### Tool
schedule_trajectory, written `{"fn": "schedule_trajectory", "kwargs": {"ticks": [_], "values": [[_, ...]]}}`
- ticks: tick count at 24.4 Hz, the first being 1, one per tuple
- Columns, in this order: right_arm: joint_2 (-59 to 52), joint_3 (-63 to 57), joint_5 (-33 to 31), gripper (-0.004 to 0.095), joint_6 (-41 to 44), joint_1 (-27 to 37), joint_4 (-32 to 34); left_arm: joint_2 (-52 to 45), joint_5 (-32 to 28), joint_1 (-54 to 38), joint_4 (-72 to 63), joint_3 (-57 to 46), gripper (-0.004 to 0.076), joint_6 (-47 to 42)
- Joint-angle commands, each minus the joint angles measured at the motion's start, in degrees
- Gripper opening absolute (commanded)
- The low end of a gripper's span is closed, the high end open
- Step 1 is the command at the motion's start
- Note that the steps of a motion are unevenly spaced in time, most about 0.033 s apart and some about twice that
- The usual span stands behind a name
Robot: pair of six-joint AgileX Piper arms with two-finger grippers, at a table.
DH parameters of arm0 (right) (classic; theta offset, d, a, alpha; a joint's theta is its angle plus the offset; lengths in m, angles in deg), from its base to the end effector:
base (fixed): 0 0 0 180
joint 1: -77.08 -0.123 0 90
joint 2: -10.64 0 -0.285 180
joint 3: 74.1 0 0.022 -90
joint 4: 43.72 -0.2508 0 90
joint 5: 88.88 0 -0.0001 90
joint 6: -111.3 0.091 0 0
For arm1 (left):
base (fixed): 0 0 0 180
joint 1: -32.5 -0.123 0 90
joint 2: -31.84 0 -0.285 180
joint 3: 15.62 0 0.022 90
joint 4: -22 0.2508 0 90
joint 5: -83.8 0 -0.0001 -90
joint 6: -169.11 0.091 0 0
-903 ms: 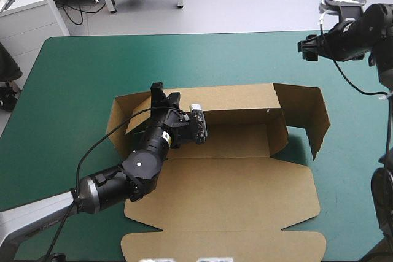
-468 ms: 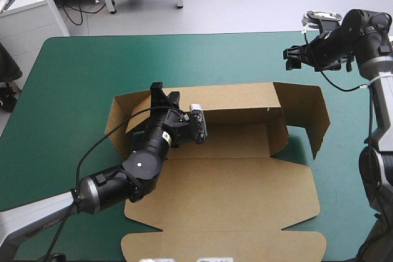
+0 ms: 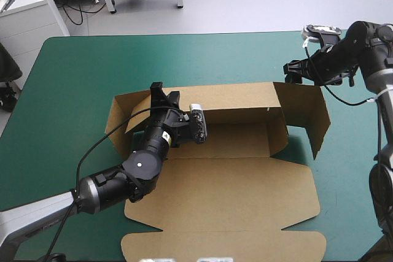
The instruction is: Fold the box
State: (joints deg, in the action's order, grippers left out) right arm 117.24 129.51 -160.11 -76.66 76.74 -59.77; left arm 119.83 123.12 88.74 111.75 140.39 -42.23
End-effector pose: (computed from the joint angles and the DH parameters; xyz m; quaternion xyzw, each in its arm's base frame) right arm 0.3666 0.0260 0.3699 -0.0556 0.9638 0.1239 0.2296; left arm 0.2125 -0.2139 0.3078 0.5562 0.5803 0.2888 0.5201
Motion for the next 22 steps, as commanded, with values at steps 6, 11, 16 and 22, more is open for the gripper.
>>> {"fn": "schedule_trajectory", "kwargs": {"ticks": [6,11,16,22], "values": [[-8.8,-8.1,1.4,0.0723,-4.2,0.7,-1.6,-1.9,2.3,0.5,0.7,1.7,-0.0009,-1.4],[-12.7,-15.7,6.5,0.0723,-6.8,0.7,-2.5,-1.9,2.3,0.5,-0.4,1.7,-0.0009,-1.2],[-18.8,-23.9,14.3,0.0723,-11.7,0.7,-4.3,-1.6,2.2,0.5,-2.9,1.7,-0.0009,2.2],[-25.7,-35.3,24.0,0.0723,-21.1,0.7,-10.1,-0.2,1.2,0.5,-4.7,1.7,-0.0008,3.1]]}}
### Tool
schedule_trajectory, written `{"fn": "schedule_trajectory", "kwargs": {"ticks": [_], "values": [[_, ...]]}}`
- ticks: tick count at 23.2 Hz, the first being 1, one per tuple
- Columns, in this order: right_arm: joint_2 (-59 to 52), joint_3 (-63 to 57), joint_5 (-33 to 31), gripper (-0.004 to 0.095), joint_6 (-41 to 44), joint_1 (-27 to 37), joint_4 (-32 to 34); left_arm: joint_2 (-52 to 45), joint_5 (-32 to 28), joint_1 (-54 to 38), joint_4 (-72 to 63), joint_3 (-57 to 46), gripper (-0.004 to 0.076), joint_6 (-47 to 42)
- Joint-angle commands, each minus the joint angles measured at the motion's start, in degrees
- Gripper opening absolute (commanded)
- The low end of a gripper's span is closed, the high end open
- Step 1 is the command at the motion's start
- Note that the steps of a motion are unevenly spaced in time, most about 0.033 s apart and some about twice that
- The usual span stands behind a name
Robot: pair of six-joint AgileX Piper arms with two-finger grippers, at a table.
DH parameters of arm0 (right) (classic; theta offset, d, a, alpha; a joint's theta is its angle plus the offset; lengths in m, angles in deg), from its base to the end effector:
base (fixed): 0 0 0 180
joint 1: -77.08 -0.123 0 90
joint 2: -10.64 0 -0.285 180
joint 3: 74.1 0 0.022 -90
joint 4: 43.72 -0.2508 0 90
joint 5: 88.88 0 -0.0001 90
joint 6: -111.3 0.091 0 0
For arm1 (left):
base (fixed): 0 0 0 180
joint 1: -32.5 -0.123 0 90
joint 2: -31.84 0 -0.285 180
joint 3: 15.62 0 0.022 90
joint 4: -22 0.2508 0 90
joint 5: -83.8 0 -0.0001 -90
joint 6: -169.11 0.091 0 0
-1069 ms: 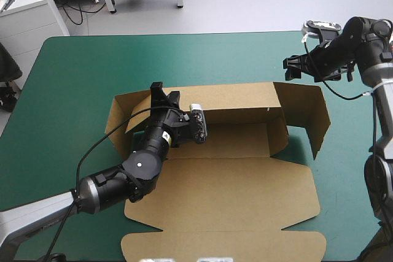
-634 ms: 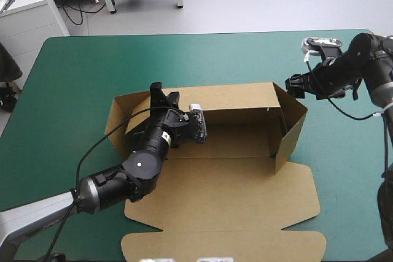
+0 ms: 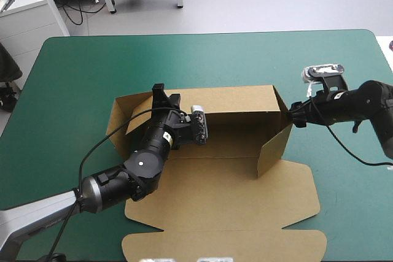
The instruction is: Fold the box
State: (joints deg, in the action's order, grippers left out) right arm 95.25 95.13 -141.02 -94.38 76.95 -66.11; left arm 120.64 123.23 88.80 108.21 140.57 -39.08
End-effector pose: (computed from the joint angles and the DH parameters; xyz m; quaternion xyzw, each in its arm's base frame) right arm 0.2742 0.0280 0.3337 -0.1406 0.9340 0.1154 0.3075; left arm 0.2130 -0.2154 0.3013 0.5672 0.5883 0.2876 0.4994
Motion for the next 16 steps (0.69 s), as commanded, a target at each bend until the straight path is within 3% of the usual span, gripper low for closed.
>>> {"fn": "schedule_trajectory", "kwargs": {"ticks": [1,16], "values": [[-4.5,-2.4,5.7,0.0723,-5.7,0.4,-5.2,-0.6,0.8,0.4,-1.8,1.5,-0.0009,0.6],[-5.2,-6.4,-1.7,0.0723,-13.0,0.4,-9.7,1.2,0.4,0.4,-1.9,1.5,-0.0009,0.6]]}}
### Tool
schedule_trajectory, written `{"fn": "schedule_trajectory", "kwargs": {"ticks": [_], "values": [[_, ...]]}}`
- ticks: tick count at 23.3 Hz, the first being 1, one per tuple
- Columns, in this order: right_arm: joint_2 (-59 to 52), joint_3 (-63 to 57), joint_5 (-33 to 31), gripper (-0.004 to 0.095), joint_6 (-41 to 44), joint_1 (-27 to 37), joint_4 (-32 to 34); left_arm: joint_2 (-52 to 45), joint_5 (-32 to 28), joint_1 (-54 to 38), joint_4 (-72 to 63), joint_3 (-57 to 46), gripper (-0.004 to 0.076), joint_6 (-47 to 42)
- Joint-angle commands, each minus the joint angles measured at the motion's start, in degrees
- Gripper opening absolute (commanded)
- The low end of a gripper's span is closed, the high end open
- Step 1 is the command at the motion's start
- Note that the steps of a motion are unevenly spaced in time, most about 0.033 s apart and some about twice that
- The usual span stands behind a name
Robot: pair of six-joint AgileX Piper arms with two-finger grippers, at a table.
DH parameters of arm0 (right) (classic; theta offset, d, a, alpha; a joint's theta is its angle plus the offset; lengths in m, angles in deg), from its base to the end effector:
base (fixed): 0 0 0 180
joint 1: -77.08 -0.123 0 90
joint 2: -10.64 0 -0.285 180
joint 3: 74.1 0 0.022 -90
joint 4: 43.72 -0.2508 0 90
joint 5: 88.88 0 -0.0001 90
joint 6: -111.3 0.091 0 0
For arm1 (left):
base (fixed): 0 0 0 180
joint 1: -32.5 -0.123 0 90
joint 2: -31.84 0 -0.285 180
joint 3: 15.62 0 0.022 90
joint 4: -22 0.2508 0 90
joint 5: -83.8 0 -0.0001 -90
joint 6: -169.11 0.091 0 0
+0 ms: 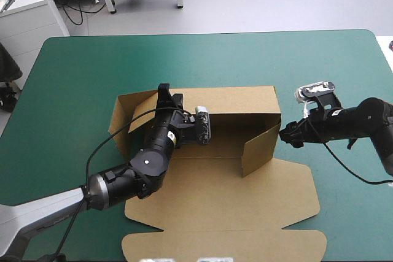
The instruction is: Fold the box
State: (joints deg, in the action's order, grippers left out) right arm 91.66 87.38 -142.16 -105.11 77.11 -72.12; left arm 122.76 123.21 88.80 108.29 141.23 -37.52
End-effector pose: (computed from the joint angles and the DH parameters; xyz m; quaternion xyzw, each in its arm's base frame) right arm 0.2494 0.0346 0.3123 -0.2026 0.9253 0.1431 0.2869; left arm 0.2173 -0.2218 0.2937 0.5827 0.5803 0.2967 0.4855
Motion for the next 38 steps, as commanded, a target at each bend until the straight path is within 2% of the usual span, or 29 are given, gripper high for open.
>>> {"fn": "schedule_trajectory", "kwargs": {"ticks": [1,7,10,13,19,21,26,28,30,33,38], "values": [[-1.7,1.4,-1.4,0.0723,-3.1,0.3,-4.4,-1.0,0.5,0.4,-2.0,0.9,-0.0008,-1.0],[-1.7,1.4,-2.6,0.0723,-4.2,0.3,-5.5,-1.0,0.5,0.4,-2.0,0.9,-0.0009,-1.0],[-1.6,1.4,-2.9,0.0724,-8.8,0.2,-10.6,-1.0,-0.7,0.4,-3.1,0.9,-0.0008,-1.0],[-1.2,1.4,-2.6,0.0724,-10.6,-0.6,-11.9,-1.0,-1.5,0.4,-3.9,0.9,-0.0009,0.8],[0.1,1.4,1.1,0.0724,-13.0,-4.2,-11.7,-0.9,-1.7,0.4,-6.4,0.9,-0.0009,0.9],[0.3,1.4,4.8,0.0723,-13.0,-6.9,-9.7,-0.1,-1.1,0.4,-9.7,0.9,-0.0009,4.0],[0.2,1.4,8.6,0.0723,-12.8,-7.4,-9.1,0.1,-1.0,0.4,-11.2,0.9,-0.0008,4.4],[0.1,1.6,12.8,0.0641,-11.8,-7.4,-6.6,0.1,-0.8,1.6,-14.1,0.9,-0.0008,4.4],[0.1,1.6,13.6,0.0563,-11.8,-7.4,-6.6,0.1,0.3,2.5,-14.7,0.9,-0.0009,4.2],[0.1,1.6,12.3,0.0454,-11.8,-7.4,-6.7,0.1,1.5,2.8,-14.8,1.0,-0.0009,1.3],[0.1,1.6,9.6,0.0162,-13.0,-7.4,-6.7,0.1,1.4,2.8,-15.4,1.5,-0.0009,0.5]]}}
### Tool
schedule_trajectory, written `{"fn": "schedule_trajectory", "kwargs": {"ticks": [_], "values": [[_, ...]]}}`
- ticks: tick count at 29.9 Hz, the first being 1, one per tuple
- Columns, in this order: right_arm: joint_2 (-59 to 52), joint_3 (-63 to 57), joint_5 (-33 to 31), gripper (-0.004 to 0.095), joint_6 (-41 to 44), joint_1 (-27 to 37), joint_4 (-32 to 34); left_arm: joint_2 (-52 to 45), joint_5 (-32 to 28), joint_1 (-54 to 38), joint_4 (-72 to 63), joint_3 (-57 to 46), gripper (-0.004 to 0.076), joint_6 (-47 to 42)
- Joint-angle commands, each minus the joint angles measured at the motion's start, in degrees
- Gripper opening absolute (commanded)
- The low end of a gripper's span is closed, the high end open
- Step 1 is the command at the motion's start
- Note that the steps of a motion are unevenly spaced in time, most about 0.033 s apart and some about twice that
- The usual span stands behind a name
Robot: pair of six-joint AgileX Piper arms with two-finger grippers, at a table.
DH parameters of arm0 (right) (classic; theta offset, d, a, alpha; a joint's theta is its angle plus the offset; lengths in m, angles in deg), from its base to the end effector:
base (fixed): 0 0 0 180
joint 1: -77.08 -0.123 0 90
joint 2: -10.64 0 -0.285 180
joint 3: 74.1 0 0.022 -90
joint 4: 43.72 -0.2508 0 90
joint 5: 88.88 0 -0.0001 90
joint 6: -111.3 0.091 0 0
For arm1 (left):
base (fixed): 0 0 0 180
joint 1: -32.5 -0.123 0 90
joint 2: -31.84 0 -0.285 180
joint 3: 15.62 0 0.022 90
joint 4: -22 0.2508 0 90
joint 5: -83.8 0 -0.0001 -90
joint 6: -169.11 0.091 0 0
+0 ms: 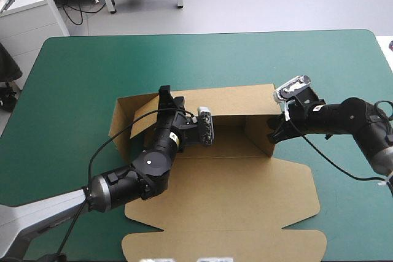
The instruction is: Fold the box
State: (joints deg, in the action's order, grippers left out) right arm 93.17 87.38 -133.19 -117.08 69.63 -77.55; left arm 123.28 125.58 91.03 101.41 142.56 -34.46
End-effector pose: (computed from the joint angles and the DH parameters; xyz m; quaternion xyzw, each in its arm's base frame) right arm 0.2602 0.0698 0.3148 -0.3054 0.8718 0.1403 0.3564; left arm 0.2097 -0.2283 0.2921 0.5815 0.6044 0.2819 0.4659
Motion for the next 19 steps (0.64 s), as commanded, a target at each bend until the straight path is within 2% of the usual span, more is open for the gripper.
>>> {"fn": "schedule_trajectory", "kwargs": {"ticks": [1,3,6,9,11,13,15,17,19], "values": [[-1.4,1.6,-0.2,0.0091,-1.5,0.0,-1.6,-0.5,-1.1,0.6,-7.9,0.2,-0.0009,-2.6],[-1.4,1.6,-1.5,-0.0006,-2.7,0.0,-2.0,-0.5,-1.4,0.6,-7.7,0.2,-0.0008,-2.8],[-1.4,1.6,-0.1,-0.0016,-1.7,0.0,-2.0,-0.5,-3.0,0.6,-8.7,0.2,0.0022,-3.0],[-1.4,1.6,4.7,-0.0016,3.1,0.0,0.4,-0.5,-3.7,0.7,-11.5,2.2,0.0158,-3.3],[-1.4,1.6,8.7,-0.0016,6.9,0.0,3.3,-0.5,-3.7,1.4,-12.6,4.9,0.0305,-3.3],[-1.4,1.6,12.6,-0.0016,12.1,0.0,8.4,-0.5,-3.1,2.6,-12.5,7.8,0.0458,-3.3],[-1.4,1.6,15.7,-0.0012,21.2,0.0,15.9,-0.5,-1.9,4.2,-12.5,10.8,0.0569,-3.3],[-1.4,1.6,17.2,-0.0012,30.0,0.0,23.3,-0.5,0.0,6.3,-12.5,13.1,0.0617,-3.1],[-1.4,1.6,17.6,-0.0013,36.8,0.0,29.0,-0.5,1.7,9.3,-12.5,15.0,0.0620,-2.2]]}}
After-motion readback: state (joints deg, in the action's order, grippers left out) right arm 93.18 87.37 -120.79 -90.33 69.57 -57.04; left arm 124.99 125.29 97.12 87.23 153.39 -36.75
